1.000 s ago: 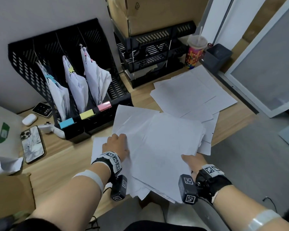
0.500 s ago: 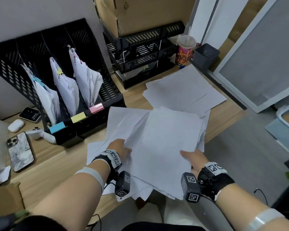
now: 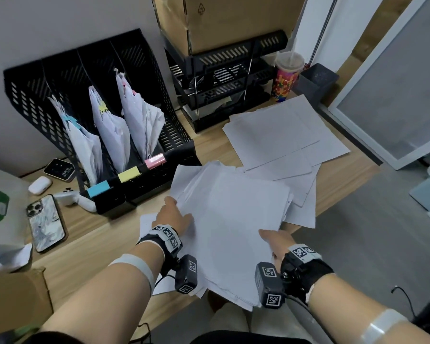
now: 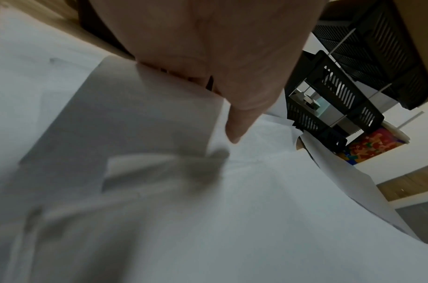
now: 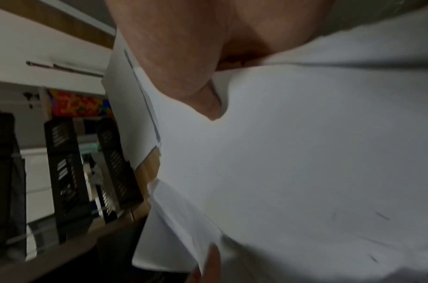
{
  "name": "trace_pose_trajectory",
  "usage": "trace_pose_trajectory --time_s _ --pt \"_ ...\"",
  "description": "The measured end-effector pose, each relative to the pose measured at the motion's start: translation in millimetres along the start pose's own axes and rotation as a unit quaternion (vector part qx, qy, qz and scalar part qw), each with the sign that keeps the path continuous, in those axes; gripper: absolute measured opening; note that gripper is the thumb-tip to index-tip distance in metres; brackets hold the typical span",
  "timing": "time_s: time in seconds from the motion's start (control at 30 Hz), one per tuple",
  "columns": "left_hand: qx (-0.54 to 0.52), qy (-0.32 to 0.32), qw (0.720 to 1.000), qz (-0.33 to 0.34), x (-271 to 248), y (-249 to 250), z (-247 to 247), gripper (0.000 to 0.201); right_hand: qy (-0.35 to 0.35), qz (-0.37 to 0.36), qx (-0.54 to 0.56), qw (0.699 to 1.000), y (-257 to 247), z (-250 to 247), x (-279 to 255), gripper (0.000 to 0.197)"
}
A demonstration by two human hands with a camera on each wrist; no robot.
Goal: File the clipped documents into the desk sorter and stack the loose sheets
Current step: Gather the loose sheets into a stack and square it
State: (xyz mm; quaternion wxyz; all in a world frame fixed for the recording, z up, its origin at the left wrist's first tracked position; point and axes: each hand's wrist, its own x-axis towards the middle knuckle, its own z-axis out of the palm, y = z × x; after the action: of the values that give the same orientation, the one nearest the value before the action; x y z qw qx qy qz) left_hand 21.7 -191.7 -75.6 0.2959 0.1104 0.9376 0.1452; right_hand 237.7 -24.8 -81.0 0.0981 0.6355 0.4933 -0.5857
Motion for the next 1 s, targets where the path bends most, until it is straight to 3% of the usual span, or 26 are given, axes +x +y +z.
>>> trace_pose_trajectory --time_s 0.07,0.13,0.2,0.3,0.43,0.6,0.67,0.73,0.83,0.93,1.0 --pt "-0.073 -0.018 0.997 -0.003 -1 1 2 0.066 -0.01 0.0 0.004 1.0 -3 11 0 0.048" --pt "-0.077 -0.057 0.995 0.019 -3 2 1 0.072 -0.012 -0.012 0.009 1.0 -7 24 3 0.059" --pt "-0.024 -0.101 0.992 0.069 -3 0 -1 0.068 -0.014 -0.023 -0.025 0.999 -9 35 7 0.081" --pt "-0.045 -0.132 0.984 0.113 -9 -4 -7 0.051 0.011 -0.056 -0.054 0.997 -5 39 20 0.1" --pt "-0.114 -0.085 0.981 0.132 -19 -6 -29 0.027 0.024 -0.051 0.007 0.998 -14 25 7 0.062" --pt "-0.173 -0.027 0.965 0.195 -29 -9 -75 0.011 -0.019 -0.071 0.082 0.994 -14 10 33 0.072" --pt "-0.206 0.009 0.953 0.224 -37 -5 -90 0.009 -0.047 -0.125 0.136 0.982 -43 12 -4 0.054" --pt "-0.271 0.041 0.932 0.238 -44 1 -102 0.012 -0.072 -0.199 0.165 0.963 -75 13 -42 0.029" --pt "-0.401 0.089 0.88 0.24 -56 12 -120 0.016 -0.081 -0.311 0.197 0.926 -121 7 -87 0.015" --pt "-0.502 0.087 0.825 0.246 -70 20 -128 0.032 -0.052 -0.396 0.201 0.894 -147 -4 -113 0.014" --pt "-0.507 0.108 0.818 0.249 -75 20 -124 0.023 -0.039 -0.418 0.169 0.892 -147 -8 -117 0.024"
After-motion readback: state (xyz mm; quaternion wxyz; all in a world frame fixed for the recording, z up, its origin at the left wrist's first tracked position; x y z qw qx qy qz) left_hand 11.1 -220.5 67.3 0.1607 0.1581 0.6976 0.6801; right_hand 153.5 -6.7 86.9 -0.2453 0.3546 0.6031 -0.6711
